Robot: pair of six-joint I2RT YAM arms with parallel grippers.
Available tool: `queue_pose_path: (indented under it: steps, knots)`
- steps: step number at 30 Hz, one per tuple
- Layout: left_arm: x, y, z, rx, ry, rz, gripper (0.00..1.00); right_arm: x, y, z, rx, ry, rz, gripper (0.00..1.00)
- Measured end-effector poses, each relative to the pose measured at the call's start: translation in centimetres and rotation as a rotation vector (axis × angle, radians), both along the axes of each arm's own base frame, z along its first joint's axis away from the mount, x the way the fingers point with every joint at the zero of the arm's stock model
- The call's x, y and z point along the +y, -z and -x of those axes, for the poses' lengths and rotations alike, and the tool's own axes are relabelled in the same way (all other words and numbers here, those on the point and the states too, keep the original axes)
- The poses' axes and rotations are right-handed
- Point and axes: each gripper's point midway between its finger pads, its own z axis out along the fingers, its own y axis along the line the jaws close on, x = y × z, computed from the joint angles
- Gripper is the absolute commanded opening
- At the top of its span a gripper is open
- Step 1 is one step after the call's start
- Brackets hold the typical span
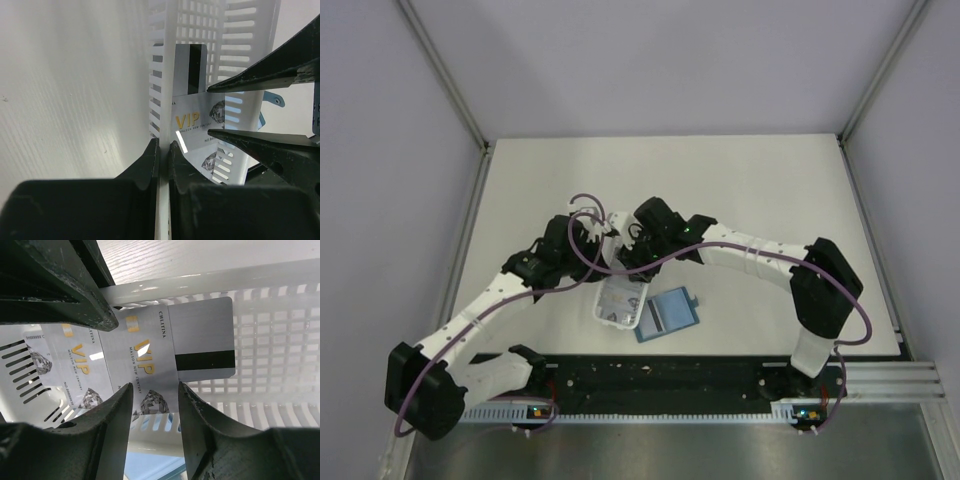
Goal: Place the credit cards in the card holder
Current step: Pick up the credit card from the storage box.
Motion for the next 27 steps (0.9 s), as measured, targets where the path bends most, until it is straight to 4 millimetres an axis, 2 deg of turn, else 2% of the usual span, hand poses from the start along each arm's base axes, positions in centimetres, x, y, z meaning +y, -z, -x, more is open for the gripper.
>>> queue_pose_path:
  steps: [10, 24, 27]
  knots:
    - [0.2, 0.1, -0.1, -0.014, -0.009, -0.006, 0.00, 0.4, -0.1, 1.0, 0.050, -0.032, -0.023, 0.32]
    - [-0.3, -0.6, -1.2, -0.071, -0.015, 0.021, 0.00, 1.0, -0.7, 3.4, 0.173, -0.079, -0.075, 0.09]
    - [-0.4, -0.7, -1.5, -0.087, -0.022, 0.026, 0.00, 1.0, -0.8, 3.8, 0.200, -0.088, -0.086, 0.11]
